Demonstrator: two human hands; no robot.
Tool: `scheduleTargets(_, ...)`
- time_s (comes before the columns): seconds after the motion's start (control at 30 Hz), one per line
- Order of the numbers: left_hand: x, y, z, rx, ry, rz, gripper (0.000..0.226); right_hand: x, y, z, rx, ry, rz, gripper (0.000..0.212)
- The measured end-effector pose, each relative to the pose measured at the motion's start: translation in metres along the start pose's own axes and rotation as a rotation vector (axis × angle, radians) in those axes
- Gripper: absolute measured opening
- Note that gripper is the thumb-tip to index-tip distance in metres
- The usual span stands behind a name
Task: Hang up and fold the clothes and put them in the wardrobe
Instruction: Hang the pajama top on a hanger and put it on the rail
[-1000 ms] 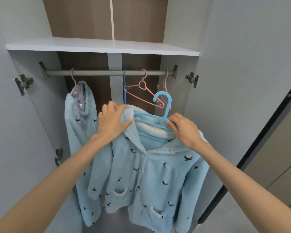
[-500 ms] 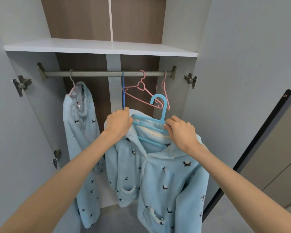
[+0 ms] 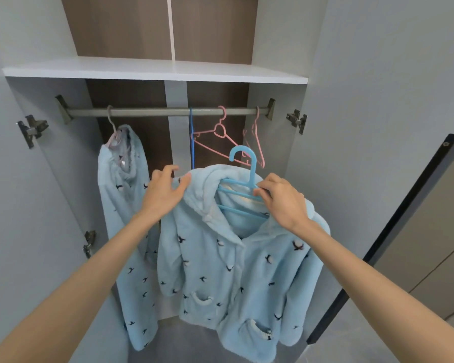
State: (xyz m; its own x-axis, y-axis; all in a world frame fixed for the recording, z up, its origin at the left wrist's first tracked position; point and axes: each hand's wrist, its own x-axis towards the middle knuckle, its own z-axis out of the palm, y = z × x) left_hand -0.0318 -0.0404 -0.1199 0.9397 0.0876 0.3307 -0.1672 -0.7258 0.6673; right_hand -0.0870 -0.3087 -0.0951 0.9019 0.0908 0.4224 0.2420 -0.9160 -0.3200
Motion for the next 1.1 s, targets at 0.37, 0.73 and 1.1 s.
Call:
scheduleTargets(0.37,0.011,0.013,0.005,-0.491,0.008,-0.190,0.031,0.006,-0.002,-0.015,-0.051,0.030,0.008,0.026)
scheduleTargets(0.73,0.004,0.017,-0.009,0.067,0.043,0.359,0.058,0.007,-0.007,-0.009,-0.051,-0.003,-0.033,0.023)
scheduleTargets(1.1,0.007,0.034,0.002,0.420,-0.294,0.588,0.046,0.000,-0.009,-0.003,-0.101,-0.109,-0.138,0.026)
